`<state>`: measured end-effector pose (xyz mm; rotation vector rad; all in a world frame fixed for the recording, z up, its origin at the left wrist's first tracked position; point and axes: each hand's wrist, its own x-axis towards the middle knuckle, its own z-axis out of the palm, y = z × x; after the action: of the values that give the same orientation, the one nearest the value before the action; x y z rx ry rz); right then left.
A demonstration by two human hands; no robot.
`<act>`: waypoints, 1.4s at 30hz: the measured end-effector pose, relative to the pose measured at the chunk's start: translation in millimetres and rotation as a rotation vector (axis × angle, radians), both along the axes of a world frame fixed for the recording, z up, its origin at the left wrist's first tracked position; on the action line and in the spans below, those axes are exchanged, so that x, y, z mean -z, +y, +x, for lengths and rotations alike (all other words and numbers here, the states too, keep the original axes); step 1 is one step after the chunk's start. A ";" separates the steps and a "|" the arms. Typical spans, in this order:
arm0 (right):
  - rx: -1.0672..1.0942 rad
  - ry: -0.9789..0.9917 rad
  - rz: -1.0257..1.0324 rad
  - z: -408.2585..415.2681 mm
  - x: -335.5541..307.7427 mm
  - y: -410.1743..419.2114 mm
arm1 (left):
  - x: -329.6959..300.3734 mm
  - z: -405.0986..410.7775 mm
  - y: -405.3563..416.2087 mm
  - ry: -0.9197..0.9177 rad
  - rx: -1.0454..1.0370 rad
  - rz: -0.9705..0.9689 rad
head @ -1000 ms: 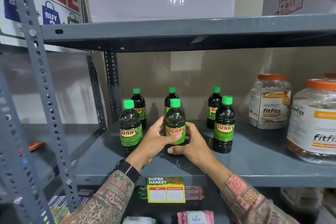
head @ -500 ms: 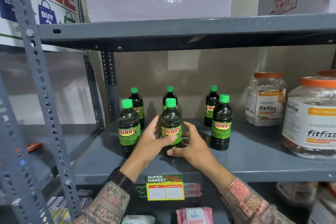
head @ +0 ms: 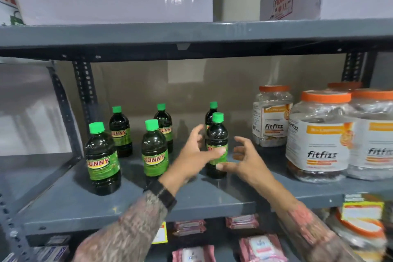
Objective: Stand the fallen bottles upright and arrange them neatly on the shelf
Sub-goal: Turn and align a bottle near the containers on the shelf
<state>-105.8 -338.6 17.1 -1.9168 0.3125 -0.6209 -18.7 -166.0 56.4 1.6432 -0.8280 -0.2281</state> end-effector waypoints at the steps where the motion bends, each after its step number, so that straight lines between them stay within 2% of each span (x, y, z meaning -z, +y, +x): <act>1: -0.046 0.013 0.008 7.6 -0.6 -1.1 | -2.0 8.2 -9.2 0.043 0.050 -0.010; 5: -0.139 -0.001 0.022 26.1 1.6 -0.6 | -4.0 28.8 -22.0 0.101 0.120 -0.039; 12: -0.121 -0.036 0.009 24.4 4.9 -7.1 | 1.4 17.7 -32.8 0.106 0.099 -0.074; 24: -0.163 -0.041 0.015 12.0 8.6 -4.7 | 7.5 10.0 -22.7 0.138 0.171 -0.047; 42: -0.143 -0.064 -0.024 -2.9 15.0 0.5 | 14.1 -8.6 -23.5 0.114 0.141 -0.016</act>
<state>-108.7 -338.1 2.2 -1.9192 0.1266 -0.5917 -27.3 -189.5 42.3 1.5435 -0.8571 -0.4087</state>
